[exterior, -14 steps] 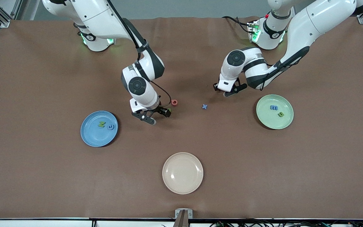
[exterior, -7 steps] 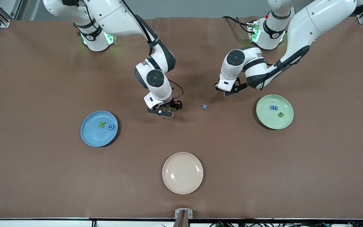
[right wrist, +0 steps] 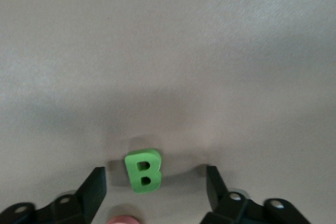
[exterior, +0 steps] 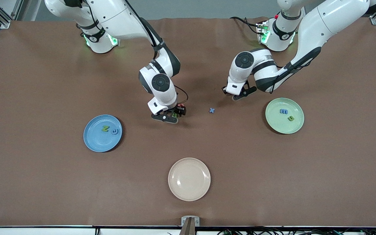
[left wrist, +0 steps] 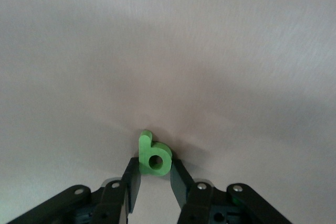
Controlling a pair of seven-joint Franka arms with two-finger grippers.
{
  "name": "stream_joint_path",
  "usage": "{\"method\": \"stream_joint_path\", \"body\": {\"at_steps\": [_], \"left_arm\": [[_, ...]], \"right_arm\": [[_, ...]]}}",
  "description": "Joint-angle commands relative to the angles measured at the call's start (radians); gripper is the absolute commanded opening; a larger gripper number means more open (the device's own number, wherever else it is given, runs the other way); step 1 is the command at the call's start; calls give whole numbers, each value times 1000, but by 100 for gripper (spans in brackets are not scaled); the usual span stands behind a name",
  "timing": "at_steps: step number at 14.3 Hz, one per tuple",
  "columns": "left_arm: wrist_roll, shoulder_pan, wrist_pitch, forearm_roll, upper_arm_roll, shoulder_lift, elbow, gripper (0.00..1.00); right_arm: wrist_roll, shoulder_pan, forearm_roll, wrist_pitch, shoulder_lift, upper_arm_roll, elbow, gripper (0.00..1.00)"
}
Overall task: Sort uppercase to blue plate, lowercase to green plate
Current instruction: 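Place the b on the green plate while the right gripper grasps the B, then place the B on the blue plate while the left gripper reaches the x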
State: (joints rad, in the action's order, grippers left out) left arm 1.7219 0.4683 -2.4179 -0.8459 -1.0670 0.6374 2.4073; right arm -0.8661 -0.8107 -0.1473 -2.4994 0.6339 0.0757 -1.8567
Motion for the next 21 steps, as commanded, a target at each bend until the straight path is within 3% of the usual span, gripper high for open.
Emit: {"method": "stream_joint_path", "body": {"at_steps": [1,3,5,7,11,14,18,21], "left_arm": [[-19,44,51,50,-59,-94,-22,7],[-102,160,149,63,-172,-88,-57,7],[-215,274,209,94,-256,-88,-77,6],[-304,373,215,94,-292,-88,-73,6],[-502,528,215,84,-295,-82,-65,6],[-634,596,206,44,-257,-67,-68,6],[-651,598,155,-108,-125,-1,-69,7],[-659,593,129,-168,-79,39,-77,8]], "right_arm": [[2,-1,14,-6,6,6,8,74],[2,-1,14,-13,6,6,7,69],[2,1,14,-21,12,6,5,55],[2,2,14,-19,12,6,4,40],[4,21,14,-9,9,6,2,2],[25,77,15,43,-22,9,-5,0],[263,146,15,189,-137,79,-53,0],[451,235,15,267,-223,102,-100,0]]}}
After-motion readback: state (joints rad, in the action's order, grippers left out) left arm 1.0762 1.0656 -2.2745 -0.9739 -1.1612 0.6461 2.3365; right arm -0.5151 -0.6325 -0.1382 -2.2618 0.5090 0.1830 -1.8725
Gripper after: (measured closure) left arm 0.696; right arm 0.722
